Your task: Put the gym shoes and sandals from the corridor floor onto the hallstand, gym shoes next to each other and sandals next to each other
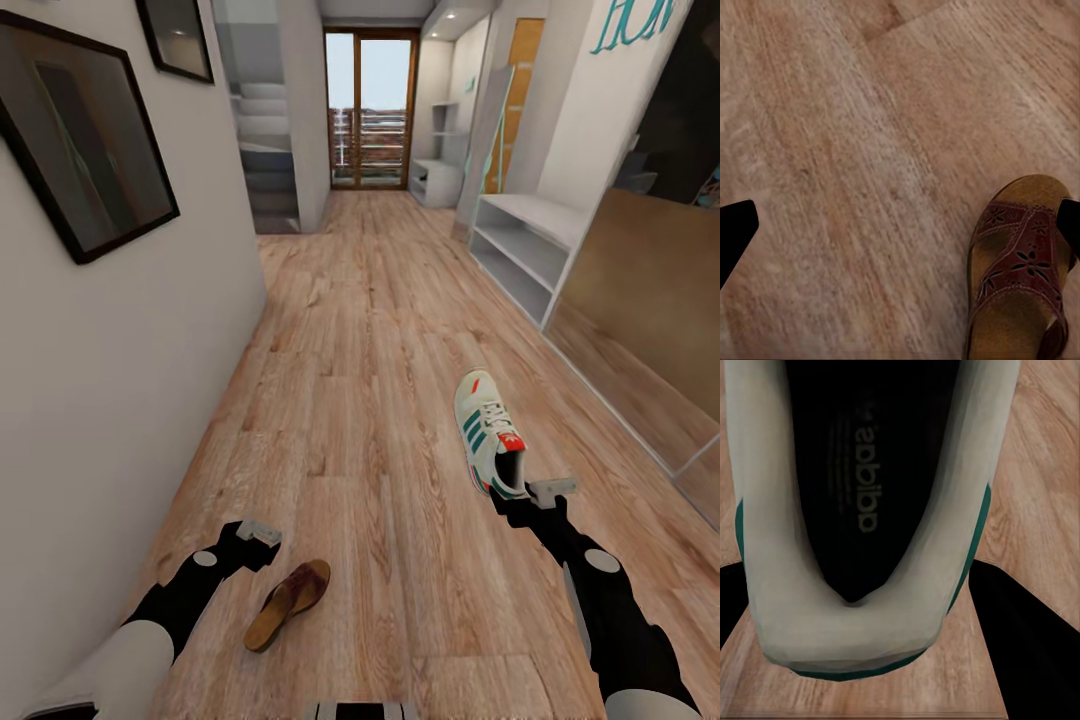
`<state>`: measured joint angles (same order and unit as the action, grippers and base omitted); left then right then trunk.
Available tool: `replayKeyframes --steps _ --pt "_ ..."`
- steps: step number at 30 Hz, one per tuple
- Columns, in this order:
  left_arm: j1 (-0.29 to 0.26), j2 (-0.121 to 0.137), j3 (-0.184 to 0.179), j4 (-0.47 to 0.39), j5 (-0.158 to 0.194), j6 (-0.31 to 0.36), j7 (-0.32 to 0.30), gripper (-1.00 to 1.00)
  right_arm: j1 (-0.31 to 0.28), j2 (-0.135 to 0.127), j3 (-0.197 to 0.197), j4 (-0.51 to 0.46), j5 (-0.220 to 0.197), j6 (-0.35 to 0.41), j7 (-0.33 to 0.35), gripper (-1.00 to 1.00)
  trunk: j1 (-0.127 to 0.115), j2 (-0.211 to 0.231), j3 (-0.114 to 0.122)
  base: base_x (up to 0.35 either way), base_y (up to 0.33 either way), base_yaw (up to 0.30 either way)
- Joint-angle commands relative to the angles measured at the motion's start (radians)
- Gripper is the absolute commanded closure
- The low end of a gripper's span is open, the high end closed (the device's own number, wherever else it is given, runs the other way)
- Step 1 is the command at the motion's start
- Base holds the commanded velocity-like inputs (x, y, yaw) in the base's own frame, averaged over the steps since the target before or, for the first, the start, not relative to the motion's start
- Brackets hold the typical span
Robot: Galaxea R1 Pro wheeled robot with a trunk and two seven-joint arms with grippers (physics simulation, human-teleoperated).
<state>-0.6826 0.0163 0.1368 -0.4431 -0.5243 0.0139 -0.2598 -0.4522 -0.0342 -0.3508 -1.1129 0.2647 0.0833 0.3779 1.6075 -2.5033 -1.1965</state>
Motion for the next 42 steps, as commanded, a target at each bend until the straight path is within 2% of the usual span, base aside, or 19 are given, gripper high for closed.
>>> replayKeyframes --steps 1,8,13,22,37,41,42 --pt "0.000 -0.001 0.009 -0.002 -0.008 0.001 -0.009 -1.00 0.000 0.000 -0.002 -0.002 0.005 0.004 0.007 1.00 0.000 -0.001 -0.005 0.000 0.000 0.000" --pt "0.003 -0.001 0.008 -0.001 -0.009 -0.006 -0.009 -1.00 0.000 0.000 0.000 -0.034 0.006 0.004 0.007 1.00 0.003 -0.002 -0.032 0.000 0.000 0.000" --pt "0.005 0.005 0.008 0.002 -0.012 -0.083 -0.009 -1.00 0.000 0.000 0.001 -0.047 0.008 0.004 0.007 1.00 0.006 -0.003 -0.052 0.000 0.000 0.000" --pt "0.018 0.008 0.007 0.019 -0.014 -0.096 -0.010 -1.00 0.000 0.000 0.001 -0.050 0.006 0.005 0.007 1.00 0.010 -0.006 -0.089 0.000 0.000 0.000" --pt "0.021 0.006 0.007 0.106 -0.031 -0.141 -0.010 -1.00 0.000 0.000 0.001 -0.050 0.006 0.005 0.007 1.00 0.016 -0.009 -0.169 0.000 0.000 0.000" --pt "0.021 0.013 0.008 0.107 -0.031 -0.141 -0.007 -1.00 0.000 0.001 0.001 -0.050 0.006 0.005 0.007 1.00 0.016 -0.009 -0.173 0.000 0.000 0.000" --pt "0.021 0.021 0.009 0.106 -0.031 -0.142 -0.005 -1.00 0.000 0.001 0.001 -0.050 0.005 0.004 0.006 1.00 0.016 -0.009 -0.173 0.000 0.000 0.000"
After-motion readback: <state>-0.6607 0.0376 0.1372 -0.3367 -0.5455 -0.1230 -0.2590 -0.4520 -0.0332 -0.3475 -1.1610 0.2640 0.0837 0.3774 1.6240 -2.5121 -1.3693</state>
